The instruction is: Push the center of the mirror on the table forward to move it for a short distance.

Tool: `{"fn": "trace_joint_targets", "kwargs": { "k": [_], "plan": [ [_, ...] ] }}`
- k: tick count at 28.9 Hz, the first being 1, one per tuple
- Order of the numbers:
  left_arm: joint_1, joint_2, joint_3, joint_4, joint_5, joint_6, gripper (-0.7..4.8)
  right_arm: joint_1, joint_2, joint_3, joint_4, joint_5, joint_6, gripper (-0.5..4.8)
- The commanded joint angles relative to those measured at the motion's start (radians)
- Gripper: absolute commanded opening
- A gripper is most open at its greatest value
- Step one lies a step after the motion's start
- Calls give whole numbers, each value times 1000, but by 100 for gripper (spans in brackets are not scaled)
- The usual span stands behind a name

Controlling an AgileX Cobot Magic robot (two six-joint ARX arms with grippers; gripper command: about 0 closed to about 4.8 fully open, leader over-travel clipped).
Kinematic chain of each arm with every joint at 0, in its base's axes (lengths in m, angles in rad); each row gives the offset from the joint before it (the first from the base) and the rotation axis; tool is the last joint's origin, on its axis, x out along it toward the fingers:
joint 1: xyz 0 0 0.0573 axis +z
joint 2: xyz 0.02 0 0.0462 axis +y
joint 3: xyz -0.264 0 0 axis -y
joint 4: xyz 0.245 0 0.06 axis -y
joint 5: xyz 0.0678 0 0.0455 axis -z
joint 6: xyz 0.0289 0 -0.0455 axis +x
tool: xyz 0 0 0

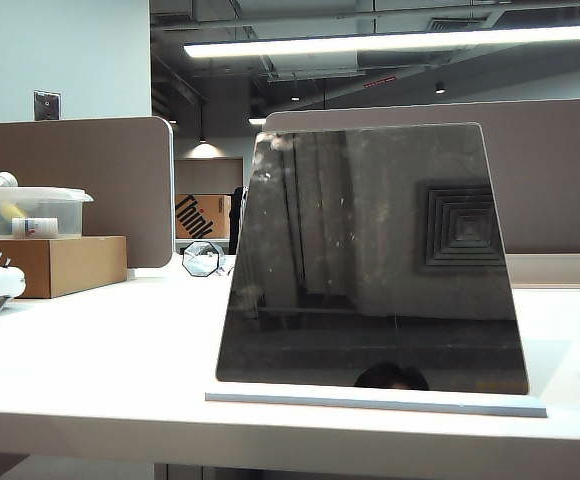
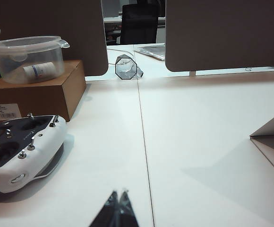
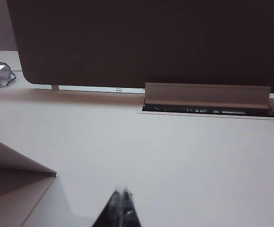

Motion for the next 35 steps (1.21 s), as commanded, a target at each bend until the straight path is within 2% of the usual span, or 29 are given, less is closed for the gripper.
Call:
{"fn": "trace_joint_targets", "kwargs": {
  "k": [1, 10, 12, 15, 18, 23, 26, 29, 32, 35],
  "plan": [
    [0, 1, 0, 10, 4, 0, -5, 0, 0, -4, 13, -2, 0, -4],
    [-3, 1, 0, 10, 4, 0, -5, 0, 0, -4, 13, -3, 5, -4],
    [-21, 1, -1, 10, 0, 0, -5, 0, 0, -4, 13, -5, 47, -4],
    [-98, 1, -1, 10, -6, 0, -5, 1, 0, -4, 13, -58, 262, -4],
    [-214, 1, 0, 10, -5, 0, -5, 1, 0, -4, 14, -174, 470, -4],
    [-428, 1, 0, 10, -2, 0, -5, 2, 0, -2, 13, -367, 647, -6],
    [-523, 1, 0, 10, -1, 0, -5, 2, 0, 1, 14, -443, 733, -6],
    [-573, 1, 0, 10, 3, 0, -5, 3, 0, 18, 5, -493, 794, -6],
    [-585, 1, 0, 10, 5, 0, -5, 2, 0, 76, -47, -507, 794, -6],
    [-585, 1, 0, 10, 3, 0, -5, 2, 8, 179, -140, -481, 718, -6]
  ]
}}
